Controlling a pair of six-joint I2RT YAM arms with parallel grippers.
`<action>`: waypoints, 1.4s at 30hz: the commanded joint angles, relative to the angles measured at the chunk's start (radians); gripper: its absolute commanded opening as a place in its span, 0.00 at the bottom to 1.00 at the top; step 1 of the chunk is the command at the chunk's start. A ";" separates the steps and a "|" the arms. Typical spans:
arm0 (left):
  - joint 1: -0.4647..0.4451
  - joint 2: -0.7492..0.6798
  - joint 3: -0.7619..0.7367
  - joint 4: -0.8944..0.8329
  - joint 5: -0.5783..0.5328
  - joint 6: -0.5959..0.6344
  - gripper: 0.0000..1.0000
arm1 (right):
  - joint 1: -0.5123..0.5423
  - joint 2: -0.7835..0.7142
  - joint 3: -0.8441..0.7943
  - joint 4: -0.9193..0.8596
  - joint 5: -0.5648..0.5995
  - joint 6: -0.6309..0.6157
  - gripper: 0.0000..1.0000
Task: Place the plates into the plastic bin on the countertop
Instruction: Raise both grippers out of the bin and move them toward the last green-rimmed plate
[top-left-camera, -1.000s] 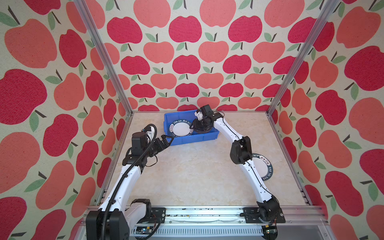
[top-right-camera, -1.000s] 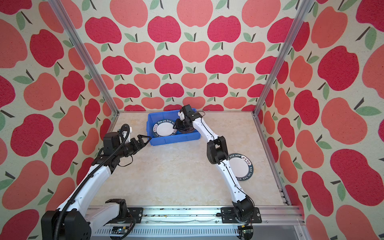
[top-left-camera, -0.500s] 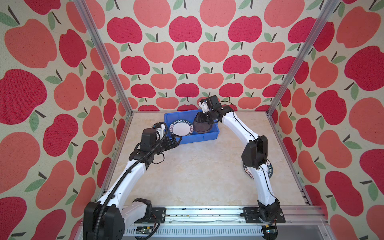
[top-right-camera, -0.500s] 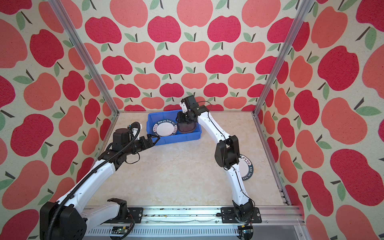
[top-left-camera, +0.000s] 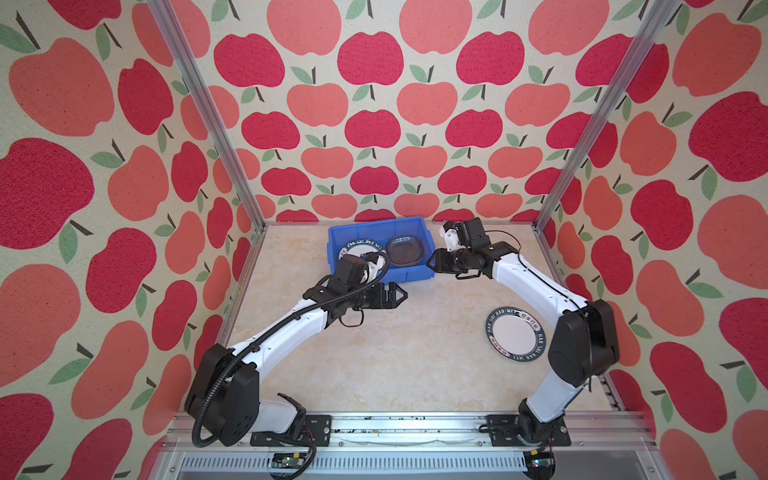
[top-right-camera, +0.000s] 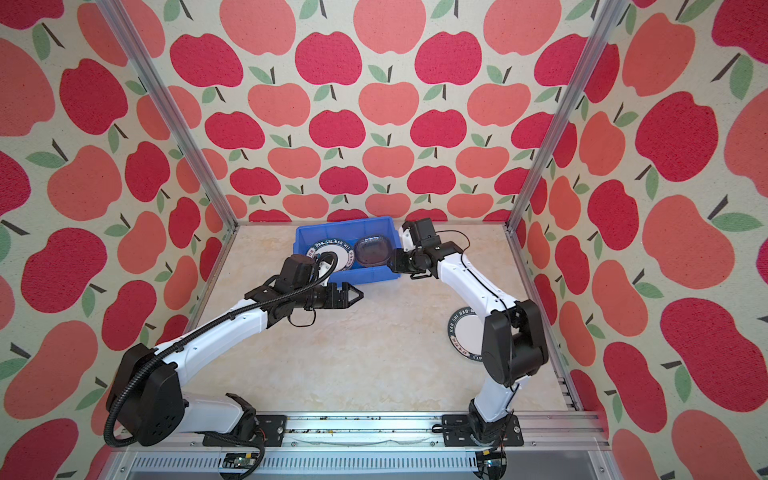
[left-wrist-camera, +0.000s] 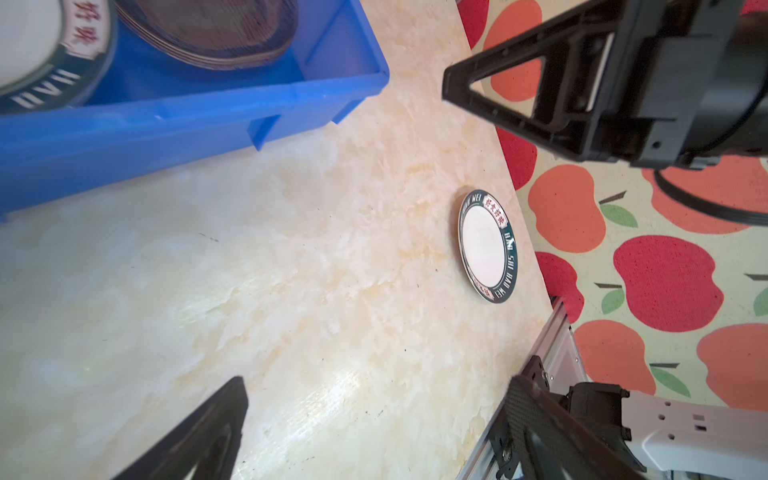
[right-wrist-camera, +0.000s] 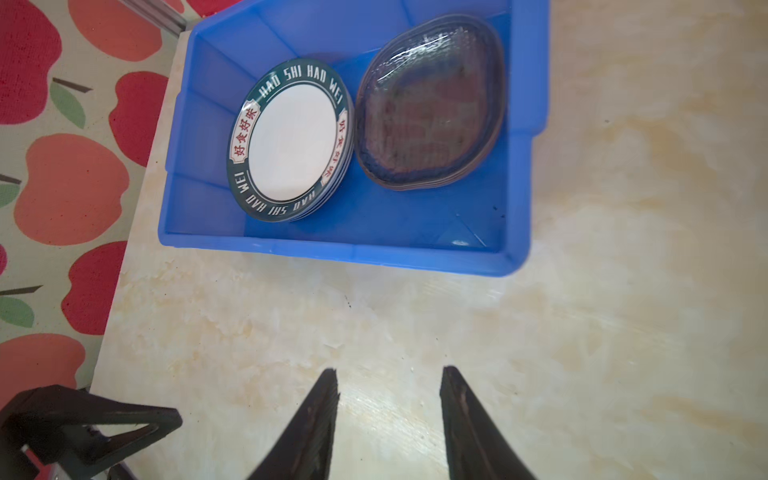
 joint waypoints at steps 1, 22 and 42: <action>-0.051 0.073 0.048 0.049 -0.008 0.012 0.99 | -0.068 -0.167 -0.126 -0.011 0.041 0.009 0.44; -0.218 0.722 0.637 0.013 0.280 0.053 0.86 | -0.636 -0.691 -0.677 -0.077 0.071 0.197 0.44; -0.211 0.874 0.787 -0.018 0.381 0.077 0.85 | -1.020 -0.724 -0.814 -0.097 0.036 0.134 0.73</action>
